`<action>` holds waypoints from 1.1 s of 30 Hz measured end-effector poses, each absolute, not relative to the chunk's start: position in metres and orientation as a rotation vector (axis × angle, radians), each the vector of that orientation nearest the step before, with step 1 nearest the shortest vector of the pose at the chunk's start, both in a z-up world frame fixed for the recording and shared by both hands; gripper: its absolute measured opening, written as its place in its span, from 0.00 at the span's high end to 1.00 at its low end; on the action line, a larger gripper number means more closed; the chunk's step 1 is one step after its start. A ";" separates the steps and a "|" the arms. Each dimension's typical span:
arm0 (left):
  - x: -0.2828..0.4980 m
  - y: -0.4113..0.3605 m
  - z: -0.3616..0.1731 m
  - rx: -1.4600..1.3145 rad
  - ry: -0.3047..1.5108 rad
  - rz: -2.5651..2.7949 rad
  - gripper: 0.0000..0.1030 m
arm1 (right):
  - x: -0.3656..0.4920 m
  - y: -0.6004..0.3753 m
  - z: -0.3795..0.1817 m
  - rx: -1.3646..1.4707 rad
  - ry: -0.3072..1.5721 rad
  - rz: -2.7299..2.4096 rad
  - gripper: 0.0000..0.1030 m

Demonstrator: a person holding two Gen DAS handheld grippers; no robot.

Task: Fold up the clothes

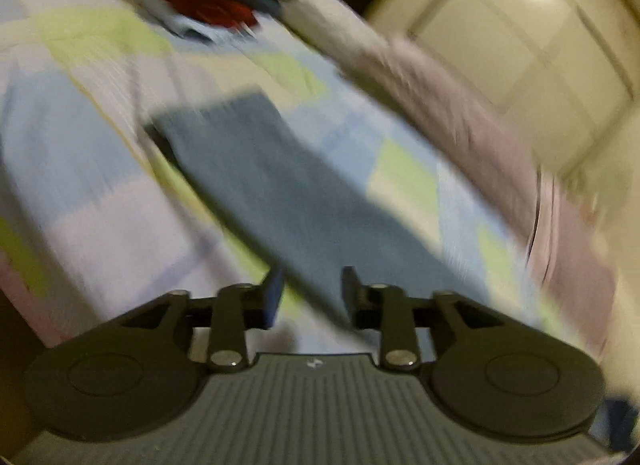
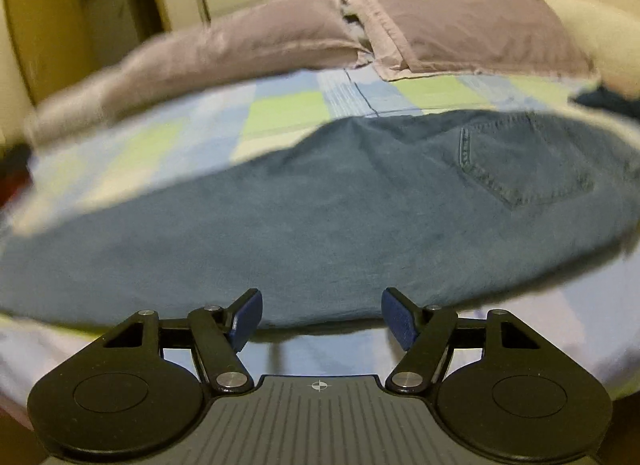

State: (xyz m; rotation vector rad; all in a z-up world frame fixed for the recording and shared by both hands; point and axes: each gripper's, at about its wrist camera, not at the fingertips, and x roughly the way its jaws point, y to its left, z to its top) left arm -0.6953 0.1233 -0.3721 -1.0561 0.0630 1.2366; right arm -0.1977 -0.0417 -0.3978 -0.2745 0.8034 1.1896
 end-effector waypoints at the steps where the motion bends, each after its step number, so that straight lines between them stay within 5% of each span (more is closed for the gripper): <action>1: -0.704 0.130 -0.375 -1.115 0.005 1.231 0.68 | -0.196 -0.043 -0.398 -0.249 0.844 1.178 0.33; 5: -0.722 0.149 -0.397 -1.277 -0.060 1.271 0.68 | -0.194 -0.051 -0.398 -0.168 0.950 1.163 0.33; 21: -0.728 0.158 -0.423 -1.370 -0.232 1.366 0.68 | -0.173 -0.015 -0.386 -0.106 0.890 1.135 0.33; 28: -0.731 0.153 -0.438 -1.407 -0.413 1.344 0.83 | -0.154 -0.010 -0.391 -0.084 0.872 1.100 0.33; 29: -0.730 0.153 -0.440 -1.404 -0.402 1.357 0.91 | -0.150 -0.011 -0.393 -0.079 0.876 1.089 0.33; 33: -0.712 0.159 -0.413 -1.253 -0.221 1.436 0.96 | -0.134 -0.014 -0.399 -0.070 0.904 1.046 0.33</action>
